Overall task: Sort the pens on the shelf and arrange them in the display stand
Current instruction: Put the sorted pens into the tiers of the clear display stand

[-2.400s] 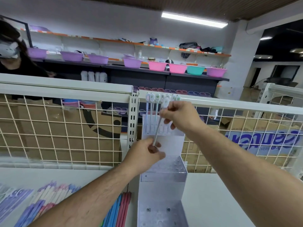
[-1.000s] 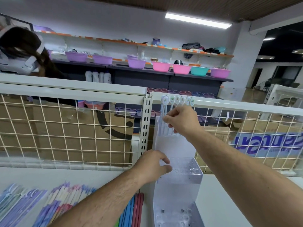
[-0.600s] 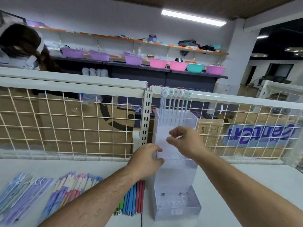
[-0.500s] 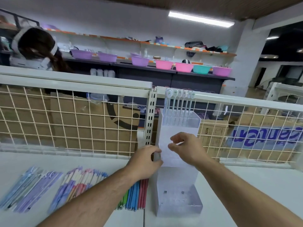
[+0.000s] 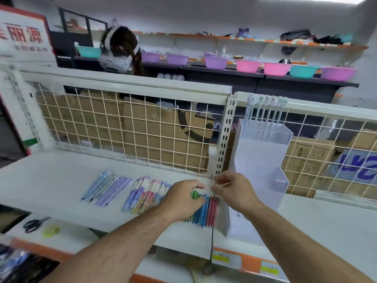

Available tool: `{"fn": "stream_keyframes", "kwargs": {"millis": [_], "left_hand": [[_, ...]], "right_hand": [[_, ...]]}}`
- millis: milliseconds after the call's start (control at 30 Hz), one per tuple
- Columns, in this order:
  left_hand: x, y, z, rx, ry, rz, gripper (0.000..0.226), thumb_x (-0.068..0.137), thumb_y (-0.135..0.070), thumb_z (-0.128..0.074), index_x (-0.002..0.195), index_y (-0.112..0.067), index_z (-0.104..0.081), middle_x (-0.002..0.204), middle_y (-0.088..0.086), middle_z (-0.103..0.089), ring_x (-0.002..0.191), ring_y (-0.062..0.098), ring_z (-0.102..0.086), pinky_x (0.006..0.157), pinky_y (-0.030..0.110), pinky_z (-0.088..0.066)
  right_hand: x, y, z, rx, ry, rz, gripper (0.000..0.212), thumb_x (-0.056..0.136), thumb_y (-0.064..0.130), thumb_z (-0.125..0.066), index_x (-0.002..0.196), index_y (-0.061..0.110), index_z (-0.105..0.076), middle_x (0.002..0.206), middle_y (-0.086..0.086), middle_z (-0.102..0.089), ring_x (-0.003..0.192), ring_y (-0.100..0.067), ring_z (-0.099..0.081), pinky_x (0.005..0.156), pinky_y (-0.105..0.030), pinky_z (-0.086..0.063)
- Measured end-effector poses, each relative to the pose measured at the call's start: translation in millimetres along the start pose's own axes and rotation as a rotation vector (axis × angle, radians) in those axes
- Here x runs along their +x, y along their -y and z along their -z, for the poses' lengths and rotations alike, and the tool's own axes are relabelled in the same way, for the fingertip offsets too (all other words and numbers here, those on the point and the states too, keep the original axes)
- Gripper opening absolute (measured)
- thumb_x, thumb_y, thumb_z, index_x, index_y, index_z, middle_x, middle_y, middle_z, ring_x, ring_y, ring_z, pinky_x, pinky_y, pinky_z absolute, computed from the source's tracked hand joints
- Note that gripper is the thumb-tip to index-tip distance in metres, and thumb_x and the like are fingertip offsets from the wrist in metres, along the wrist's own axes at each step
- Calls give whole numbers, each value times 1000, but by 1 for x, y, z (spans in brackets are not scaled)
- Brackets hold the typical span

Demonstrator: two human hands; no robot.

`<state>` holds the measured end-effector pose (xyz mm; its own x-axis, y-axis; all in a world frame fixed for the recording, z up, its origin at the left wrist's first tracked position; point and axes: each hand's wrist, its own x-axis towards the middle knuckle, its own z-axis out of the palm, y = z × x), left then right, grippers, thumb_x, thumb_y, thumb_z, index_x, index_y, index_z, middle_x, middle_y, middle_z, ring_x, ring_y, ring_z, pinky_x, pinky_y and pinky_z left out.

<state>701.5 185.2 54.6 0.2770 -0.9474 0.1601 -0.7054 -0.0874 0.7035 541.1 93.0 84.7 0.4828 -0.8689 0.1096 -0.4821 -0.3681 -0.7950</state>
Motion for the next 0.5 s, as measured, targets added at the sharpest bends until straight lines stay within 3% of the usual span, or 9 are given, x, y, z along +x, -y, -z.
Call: {"fn": "stream_keyframes", "kwargs": {"millis": [100,200,333,500], "left_hand": [[-8,23,18,-19,-18,24,41,90,-35,-68,130,-30,-62,133,-15,-58,121,5,-53,93,19,-40],[-14,54,41,-32,-16,60,40,86,-39,-67,125,-35,-63,128,-19,-59,113,7,-59,87,30,-53],[-17,108,80,-30,-7,78,33,87,-31,-67,120,-33,-66,116,-15,-67,90,3,-64,86,27,-54],[-16,191,137,72,24,93,24,89,-37,-66,112,-31,-69,114,-11,-68,101,10,-62,89,34,-53]], "right_hand": [[2,11,-32,-40,36,40,24,85,28,-78,107,20,-72,99,8,-68,94,-10,-65,87,-34,-56],[8,26,-68,-76,61,72,24,85,28,-78,107,20,-72,99,7,-68,93,-10,-65,86,-31,-54],[21,52,-131,-63,94,33,23,85,28,-77,106,21,-72,99,7,-70,89,-14,-66,80,-36,-57],[40,84,-219,-11,127,-1,13,84,20,-76,94,24,-69,92,8,-69,78,-11,-63,71,-21,-46]]}}
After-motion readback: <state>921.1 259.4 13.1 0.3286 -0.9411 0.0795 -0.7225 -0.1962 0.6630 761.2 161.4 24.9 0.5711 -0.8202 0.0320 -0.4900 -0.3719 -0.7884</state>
